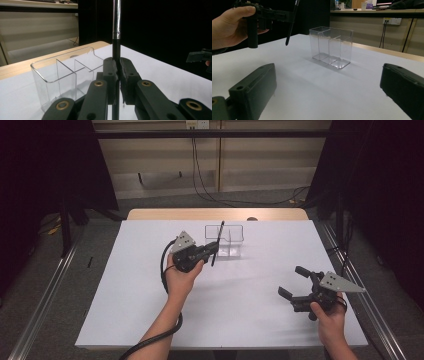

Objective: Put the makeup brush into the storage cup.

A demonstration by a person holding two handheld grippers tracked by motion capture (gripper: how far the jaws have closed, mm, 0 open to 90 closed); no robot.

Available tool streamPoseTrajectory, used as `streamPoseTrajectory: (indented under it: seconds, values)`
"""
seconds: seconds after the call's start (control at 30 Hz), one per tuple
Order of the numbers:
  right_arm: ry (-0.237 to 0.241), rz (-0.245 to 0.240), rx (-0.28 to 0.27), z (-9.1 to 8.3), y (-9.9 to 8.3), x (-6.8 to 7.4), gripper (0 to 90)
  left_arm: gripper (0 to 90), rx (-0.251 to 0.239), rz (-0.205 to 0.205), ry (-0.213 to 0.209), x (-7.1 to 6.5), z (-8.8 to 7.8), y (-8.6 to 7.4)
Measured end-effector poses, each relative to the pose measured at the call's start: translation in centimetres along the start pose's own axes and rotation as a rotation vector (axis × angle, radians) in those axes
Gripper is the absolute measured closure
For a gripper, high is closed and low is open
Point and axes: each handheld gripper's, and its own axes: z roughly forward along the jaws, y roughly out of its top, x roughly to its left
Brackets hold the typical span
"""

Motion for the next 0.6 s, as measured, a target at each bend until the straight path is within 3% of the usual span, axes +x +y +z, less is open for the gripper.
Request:
streamPoseTrajectory:
  seconds: [0.6]
  values:
    - [0.003, -0.003, 0.002, 0.0, 0.0, 0.0, 0.5, 83.9, -0.034, -0.021, 0.012, 0.2, 1.8, 0.2]
